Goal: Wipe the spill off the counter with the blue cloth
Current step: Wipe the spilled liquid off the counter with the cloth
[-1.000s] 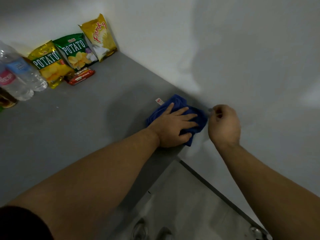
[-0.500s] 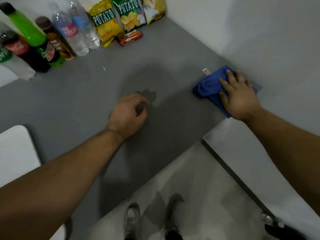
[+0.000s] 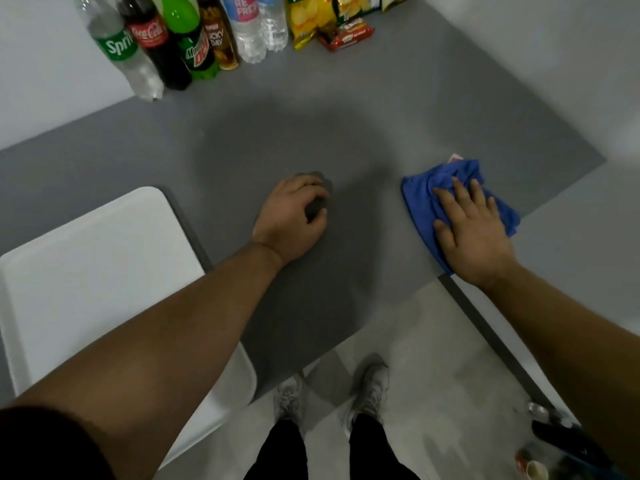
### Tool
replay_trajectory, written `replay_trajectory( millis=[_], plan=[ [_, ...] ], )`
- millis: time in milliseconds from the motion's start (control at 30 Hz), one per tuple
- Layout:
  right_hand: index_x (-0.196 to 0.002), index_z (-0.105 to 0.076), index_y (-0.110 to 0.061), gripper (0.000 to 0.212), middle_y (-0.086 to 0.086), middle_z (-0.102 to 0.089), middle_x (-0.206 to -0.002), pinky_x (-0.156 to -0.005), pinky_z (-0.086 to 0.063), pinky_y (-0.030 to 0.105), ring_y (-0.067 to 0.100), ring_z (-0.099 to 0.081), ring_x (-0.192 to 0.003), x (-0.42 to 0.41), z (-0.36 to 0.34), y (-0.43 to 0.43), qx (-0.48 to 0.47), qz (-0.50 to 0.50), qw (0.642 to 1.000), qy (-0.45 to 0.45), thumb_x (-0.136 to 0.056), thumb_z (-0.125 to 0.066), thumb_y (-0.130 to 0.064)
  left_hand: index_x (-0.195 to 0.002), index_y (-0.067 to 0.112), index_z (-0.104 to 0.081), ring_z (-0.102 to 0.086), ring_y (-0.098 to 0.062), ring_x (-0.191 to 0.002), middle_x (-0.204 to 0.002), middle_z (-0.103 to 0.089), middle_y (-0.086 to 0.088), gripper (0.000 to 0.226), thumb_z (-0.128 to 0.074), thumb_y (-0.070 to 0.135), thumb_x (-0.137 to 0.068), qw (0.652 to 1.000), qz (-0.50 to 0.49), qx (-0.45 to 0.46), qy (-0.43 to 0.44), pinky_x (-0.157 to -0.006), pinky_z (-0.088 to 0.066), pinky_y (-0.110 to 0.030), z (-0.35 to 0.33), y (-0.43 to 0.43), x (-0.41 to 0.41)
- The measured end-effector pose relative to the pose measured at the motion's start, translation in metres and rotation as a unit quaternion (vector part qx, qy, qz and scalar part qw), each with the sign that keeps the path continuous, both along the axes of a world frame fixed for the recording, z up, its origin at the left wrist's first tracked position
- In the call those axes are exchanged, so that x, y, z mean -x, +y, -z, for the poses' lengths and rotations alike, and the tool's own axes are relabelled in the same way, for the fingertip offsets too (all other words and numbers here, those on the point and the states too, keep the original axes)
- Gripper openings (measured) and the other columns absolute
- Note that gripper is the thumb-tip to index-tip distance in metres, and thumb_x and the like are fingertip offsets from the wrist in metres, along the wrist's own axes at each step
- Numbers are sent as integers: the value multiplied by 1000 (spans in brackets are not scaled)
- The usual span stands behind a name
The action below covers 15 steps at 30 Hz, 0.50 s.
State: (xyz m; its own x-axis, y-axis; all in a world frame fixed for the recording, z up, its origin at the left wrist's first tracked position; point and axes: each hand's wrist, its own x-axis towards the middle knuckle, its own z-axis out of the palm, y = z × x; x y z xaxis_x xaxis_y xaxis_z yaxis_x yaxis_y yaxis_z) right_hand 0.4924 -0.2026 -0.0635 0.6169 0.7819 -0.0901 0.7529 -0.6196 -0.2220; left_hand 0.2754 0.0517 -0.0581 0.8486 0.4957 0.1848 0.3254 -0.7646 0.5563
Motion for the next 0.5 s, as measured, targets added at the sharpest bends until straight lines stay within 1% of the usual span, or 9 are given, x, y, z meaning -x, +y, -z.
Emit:
replay_trajectory(
  millis=[67,133,233,300,367,433,500],
  plan=[
    [-161,-31,-16,66,15,-20,-171,-126,-9,58,40,-9,-157,30,0,7,-4,-10,1000,-4,-103,-27,-46,-108,11,-73,-59,-22,-118,-124,-69,-5,24,-68,16,-85,999,-16,37,-25,-107,-41,-31,-3,1,2],
    [-160,-34,-16,66,15,-23,-170,-126,-11,59,40,-12,-157,63,1,13,-11,-26,1000,-3,-103,-27,-48,-108,10,-74,-61,-23,-119,-123,-69,-5,24,-68,12,-85,996,-32,70,-49,-108,-43,-31,-7,4,5],
    [-161,-31,-20,66,13,-23,-170,-126,-11,58,37,-9,-158,114,1,24,2,-59,998,-2,-105,-22,-53,-106,8,-74,-64,-23,-116,-119,-71,-7,24,-68,6,-83,990,-50,105,-76,-107,-46,-30,-13,11,18],
    [-163,-27,-23,66,10,-18,-172,-127,-8,57,34,-3,-159,147,0,31,12,-75,997,5,-106,-18,-56,-105,8,-74,-65,-24,-115,-116,-72,-9,23,-68,4,-83,990,-52,106,-78,-105,-47,-29,-16,17,31],
    [-163,-26,-25,65,7,-16,-172,-127,-4,54,30,2,-159,179,-1,36,14,-95,995,9,-106,-19,-56,-105,9,-74,-66,-25,-113,-115,-72,-8,23,-68,4,-84,992,-51,95,-64,-103,-49,-31,-20,25,46],
    [-161,-32,-28,62,4,-20,-172,-127,-1,53,25,4,-159,204,-4,42,15,-119,992,22,-105,-26,-55,-103,12,-74,-66,-25,-109,-111,-74,-5,20,-66,6,-86,994,-54,78,-50,-98,-53,-36,-23,36,62],
    [-158,-37,-35,61,-3,-23,-171,-126,4,50,19,3,-159,219,-6,50,23,-136,989,49,-102,-34,-59,-101,18,-72,-64,-20,-103,-106,-73,-1,17,-64,11,-88,994,-76,63,-43,-90,-53,-34,-27,53,77]
  ],
)
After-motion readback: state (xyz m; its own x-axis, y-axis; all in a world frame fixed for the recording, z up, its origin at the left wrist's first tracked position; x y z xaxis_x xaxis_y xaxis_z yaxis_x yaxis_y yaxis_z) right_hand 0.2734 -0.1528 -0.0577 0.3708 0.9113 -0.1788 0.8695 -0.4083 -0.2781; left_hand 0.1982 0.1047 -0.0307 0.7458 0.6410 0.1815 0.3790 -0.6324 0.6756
